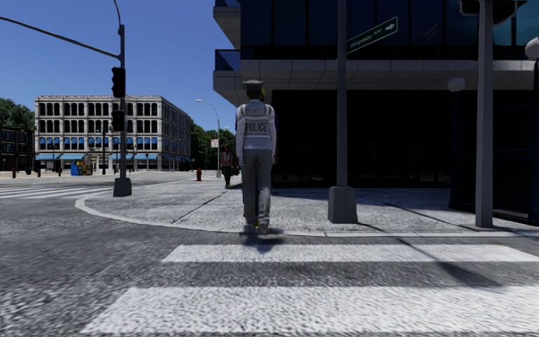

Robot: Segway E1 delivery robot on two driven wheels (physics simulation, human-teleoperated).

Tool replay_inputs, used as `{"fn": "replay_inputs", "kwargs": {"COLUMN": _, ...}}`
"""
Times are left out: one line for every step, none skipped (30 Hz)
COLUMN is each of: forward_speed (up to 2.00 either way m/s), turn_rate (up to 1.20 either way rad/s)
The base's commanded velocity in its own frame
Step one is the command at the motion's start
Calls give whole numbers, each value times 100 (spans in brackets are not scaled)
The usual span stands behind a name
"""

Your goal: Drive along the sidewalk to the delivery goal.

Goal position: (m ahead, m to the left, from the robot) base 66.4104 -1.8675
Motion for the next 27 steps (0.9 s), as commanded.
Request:
{"fn": "replay_inputs", "kwargs": {"forward_speed": 113, "turn_rate": 0}}
{"fn": "replay_inputs", "kwargs": {"forward_speed": 113, "turn_rate": 0}}
{"fn": "replay_inputs", "kwargs": {"forward_speed": 113, "turn_rate": 0}}
{"fn": "replay_inputs", "kwargs": {"forward_speed": 113, "turn_rate": 0}}
{"fn": "replay_inputs", "kwargs": {"forward_speed": 113, "turn_rate": 0}}
{"fn": "replay_inputs", "kwargs": {"forward_speed": 113, "turn_rate": 0}}
{"fn": "replay_inputs", "kwargs": {"forward_speed": 113, "turn_rate": 0}}
{"fn": "replay_inputs", "kwargs": {"forward_speed": 113, "turn_rate": 0}}
{"fn": "replay_inputs", "kwargs": {"forward_speed": 113, "turn_rate": 0}}
{"fn": "replay_inputs", "kwargs": {"forward_speed": 113, "turn_rate": 0}}
{"fn": "replay_inputs", "kwargs": {"forward_speed": 113, "turn_rate": 0}}
{"fn": "replay_inputs", "kwargs": {"forward_speed": 113, "turn_rate": 0}}
{"fn": "replay_inputs", "kwargs": {"forward_speed": 113, "turn_rate": 0}}
{"fn": "replay_inputs", "kwargs": {"forward_speed": 113, "turn_rate": 0}}
{"fn": "replay_inputs", "kwargs": {"forward_speed": 113, "turn_rate": 0}}
{"fn": "replay_inputs", "kwargs": {"forward_speed": 113, "turn_rate": 0}}
{"fn": "replay_inputs", "kwargs": {"forward_speed": 113, "turn_rate": 0}}
{"fn": "replay_inputs", "kwargs": {"forward_speed": 113, "turn_rate": 0}}
{"fn": "replay_inputs", "kwargs": {"forward_speed": 112, "turn_rate": 0}}
{"fn": "replay_inputs", "kwargs": {"forward_speed": 112, "turn_rate": 0}}
{"fn": "replay_inputs", "kwargs": {"forward_speed": 112, "turn_rate": 0}}
{"fn": "replay_inputs", "kwargs": {"forward_speed": 112, "turn_rate": 0}}
{"fn": "replay_inputs", "kwargs": {"forward_speed": 112, "turn_rate": 0}}
{"fn": "replay_inputs", "kwargs": {"forward_speed": 112, "turn_rate": 0}}
{"fn": "replay_inputs", "kwargs": {"forward_speed": 112, "turn_rate": 0}}
{"fn": "replay_inputs", "kwargs": {"forward_speed": 112, "turn_rate": 0}}
{"fn": "replay_inputs", "kwargs": {"forward_speed": 112, "turn_rate": 0}}
